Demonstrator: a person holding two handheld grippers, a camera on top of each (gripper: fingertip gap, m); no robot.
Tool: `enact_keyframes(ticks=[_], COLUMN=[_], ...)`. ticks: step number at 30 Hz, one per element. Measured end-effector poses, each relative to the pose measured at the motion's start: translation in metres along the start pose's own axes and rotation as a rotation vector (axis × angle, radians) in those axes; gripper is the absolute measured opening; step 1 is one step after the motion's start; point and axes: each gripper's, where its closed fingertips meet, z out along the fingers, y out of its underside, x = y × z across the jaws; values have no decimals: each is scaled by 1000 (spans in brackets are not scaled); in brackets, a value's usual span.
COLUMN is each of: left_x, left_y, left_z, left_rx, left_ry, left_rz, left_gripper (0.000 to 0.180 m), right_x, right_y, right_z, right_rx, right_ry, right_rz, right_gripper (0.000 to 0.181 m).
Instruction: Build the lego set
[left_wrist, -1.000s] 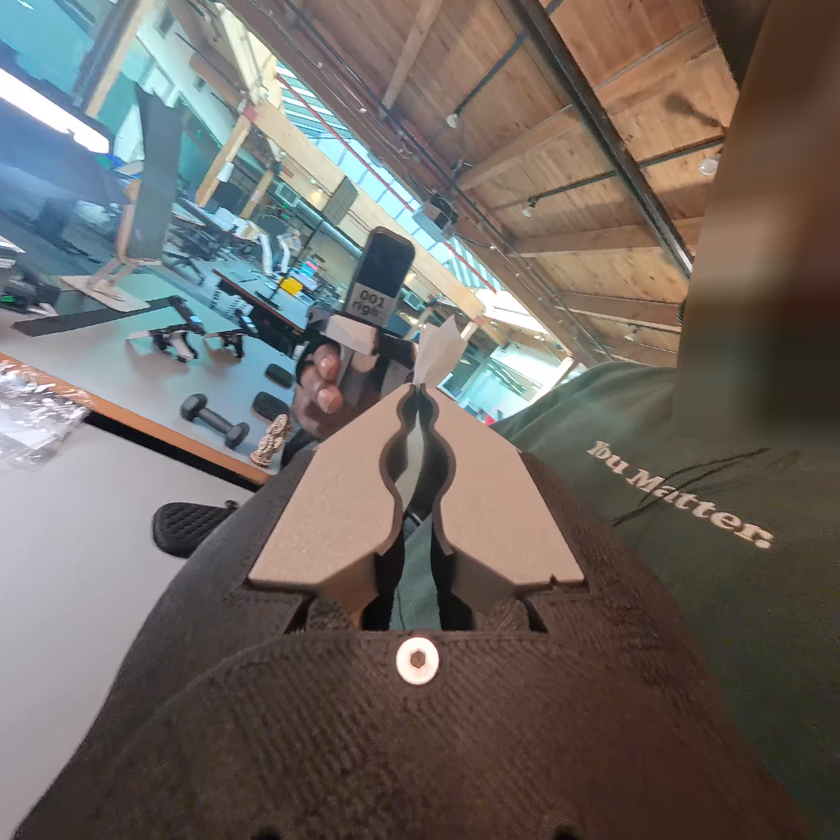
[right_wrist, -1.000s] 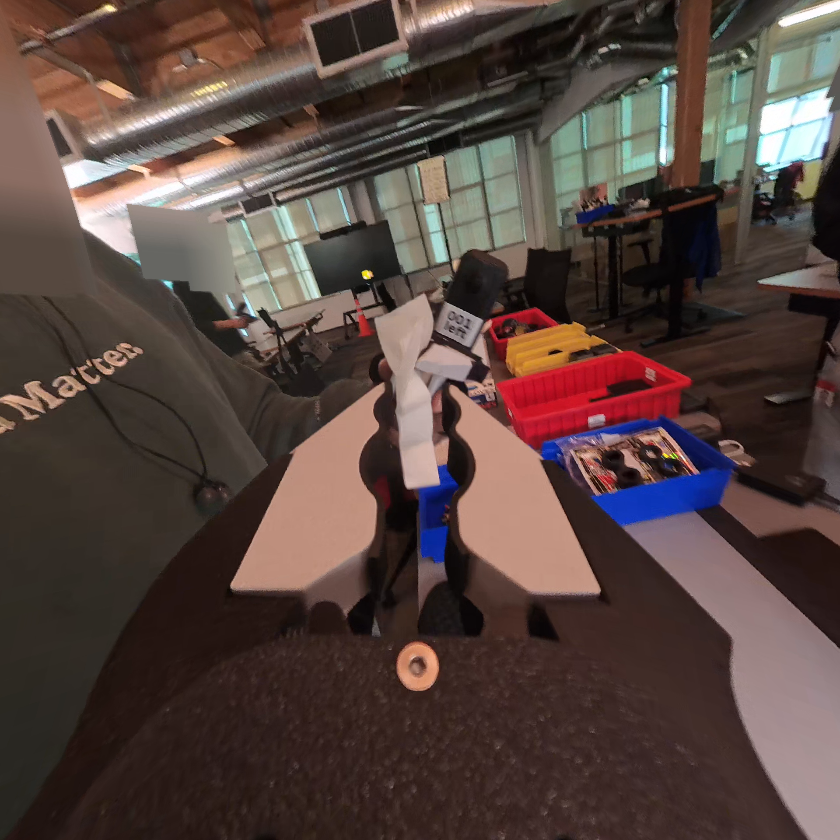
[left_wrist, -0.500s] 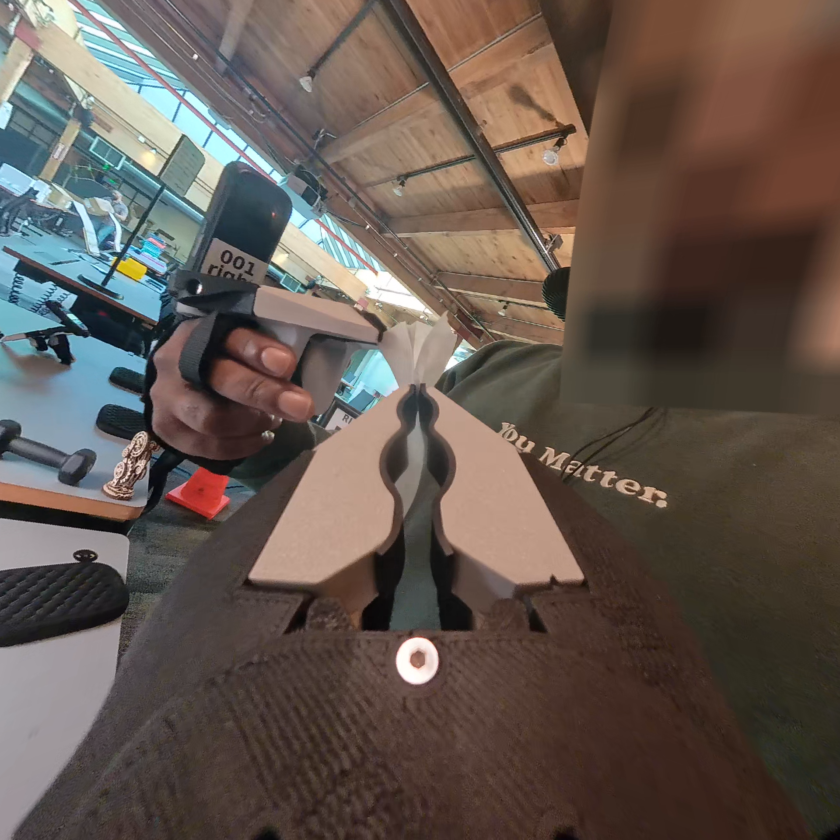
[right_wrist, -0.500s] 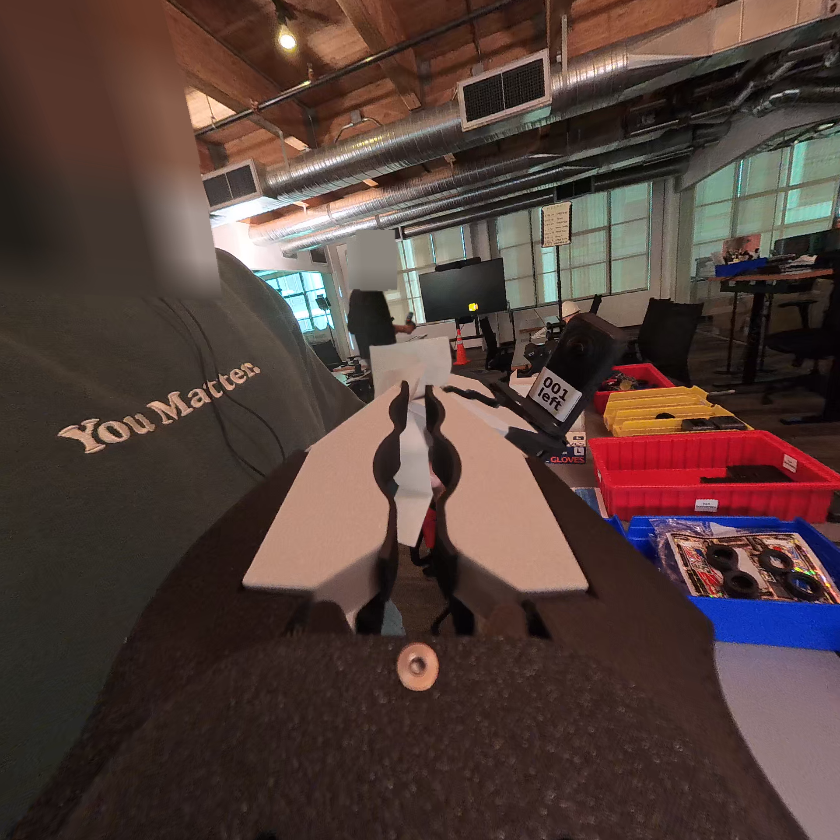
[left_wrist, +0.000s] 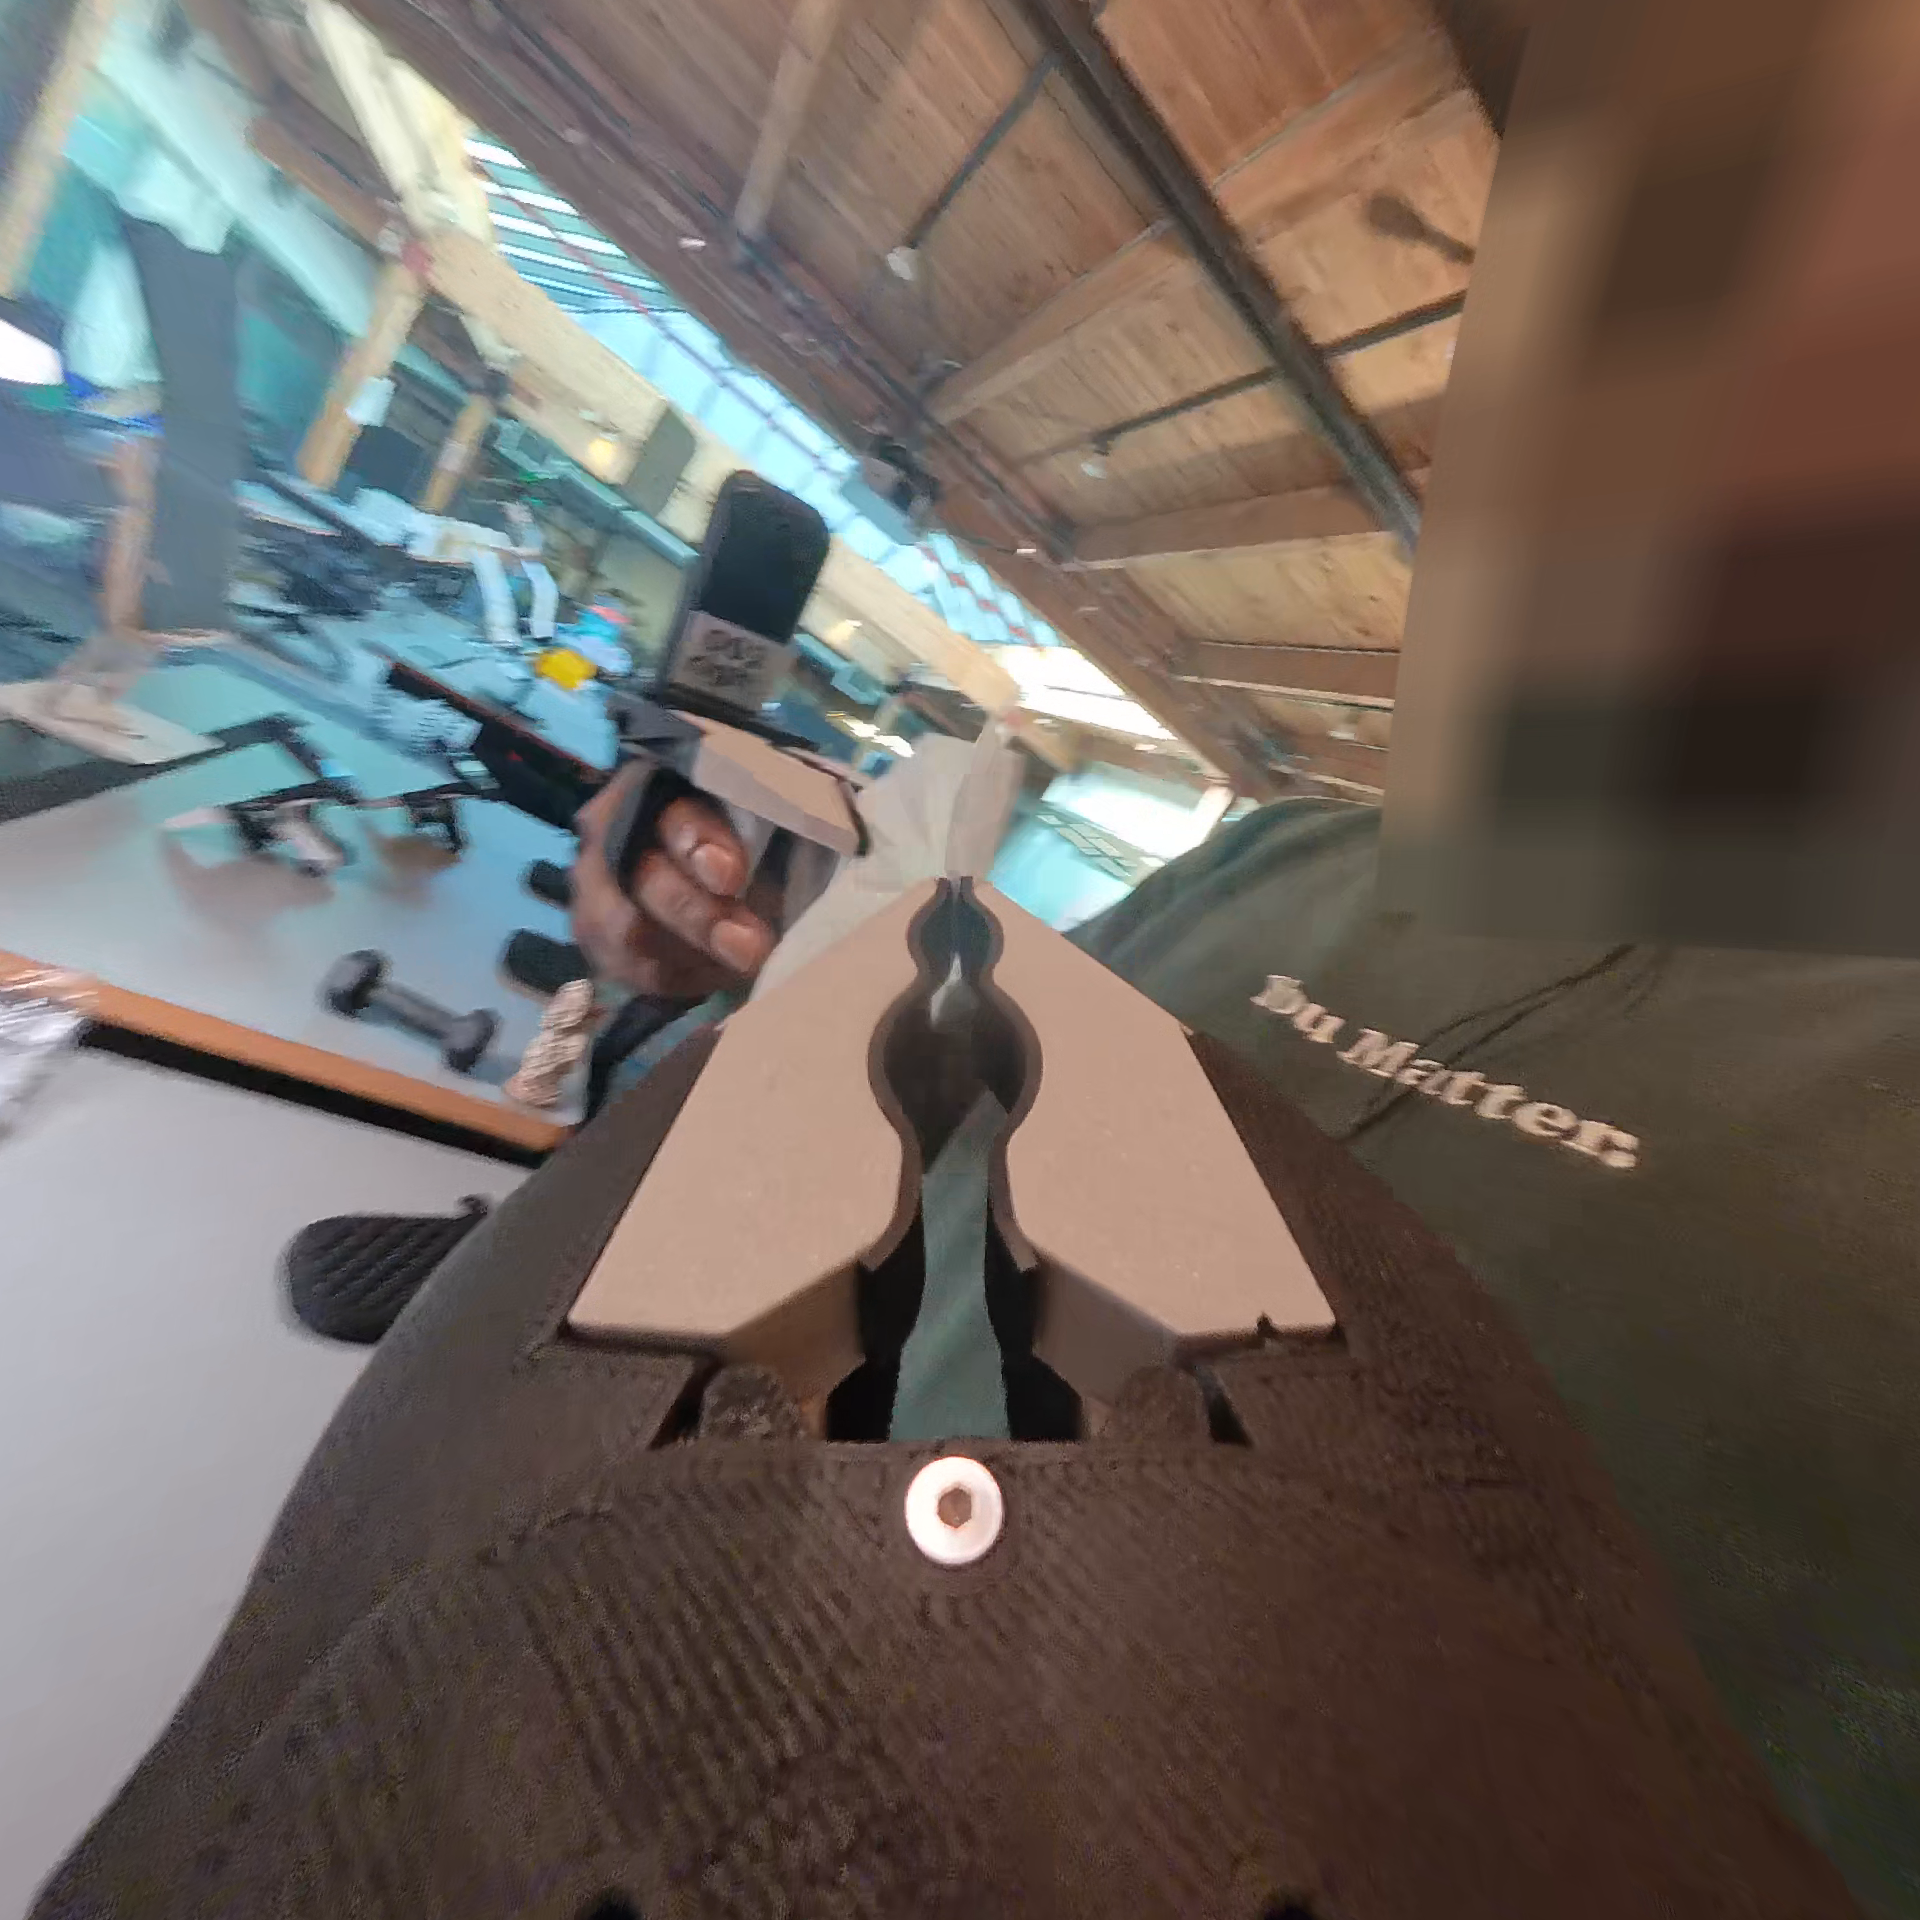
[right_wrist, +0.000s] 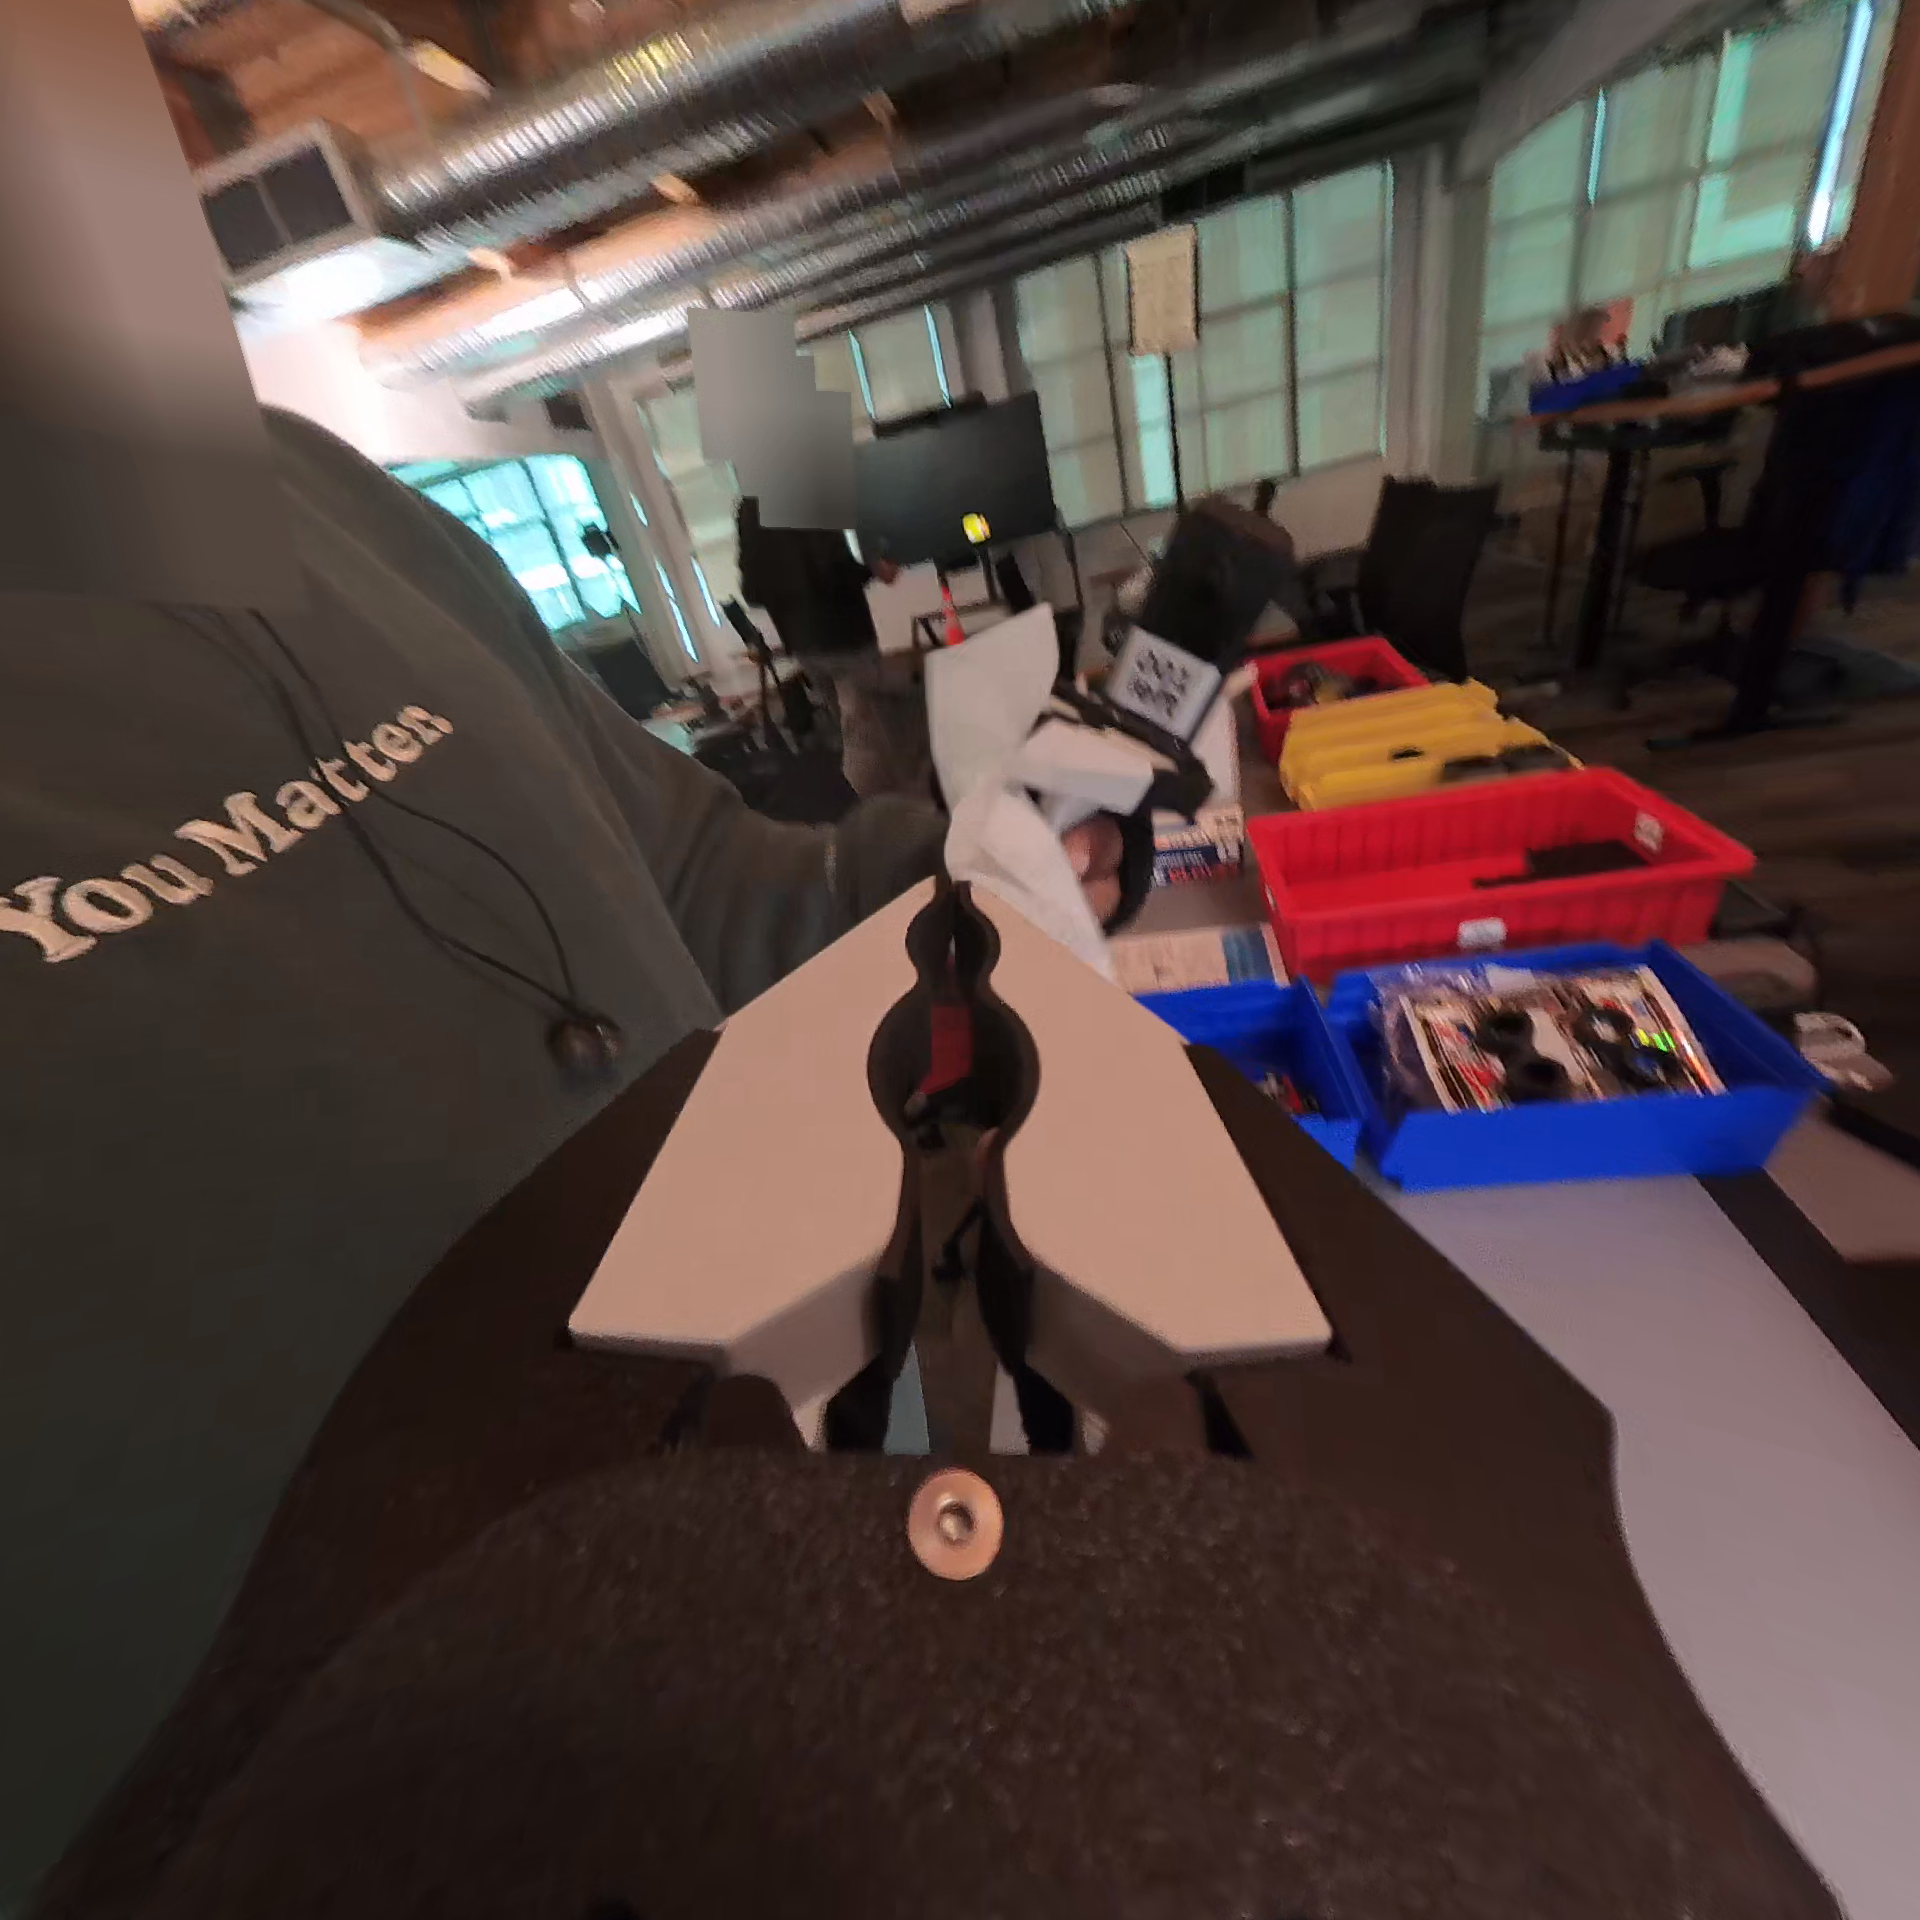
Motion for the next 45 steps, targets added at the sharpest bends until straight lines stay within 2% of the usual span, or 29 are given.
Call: enact_keyframes(ticks=[4,7,9,13,16,18,20,25,27,29,31,33,37,40,45], left_x=[-23,-43,-46,-41,-34,-31,-31,-21,-15,-10,-7,-6,-9,-13,-13], left_y=[-5,10,17,8,-4,-10,-13,-20,-23,-26,-29,-33,-40,-40,-48], left_z=[-21,-26,-22,-13,-8,-7,-7,-8,-10,-13,-20,-30,-58,-69,-70], left_rx=[-12,-113,-150,-101,-26,-2,4,-2,-4,3,15,34,44,40,72], left_ry=[-180,-327,-354,-331,-290,-270,-270,-256,-259,-268,-296,-338,-468,-518,-505], left_rz=[25,75,85,49,10,-8,-12,-13,-2,11,29,52,107,124,151], left_gripper=[0,0,0,0,0,0,0,0,0,0,0,0,0,0,0], right_x=[6,5,-1,11,25,39,50,81,84,79,69,62,58,53,51], right_y=[14,23,24,2,-13,4,33,57,56,50,42,37,17,6,-17], right_z=[-19,-28,-31,-42,-49,-44,-29,5,15,28,41,48,40,37,38], right_rx=[-126,-201,-240,-179,-25,20,15,127,161,181,174,144,126,48,-67], right_ry=[29,26,-5,64,126,175,184,126,57,-13,-64,-60,-85,-85,-60], right_rz=[50,116,155,155,119,73,75,178,223,236,203,140,127,92,68], right_gripper=[0,0,0,0,22,49,64,73,70,57,33,1,0,0,0])
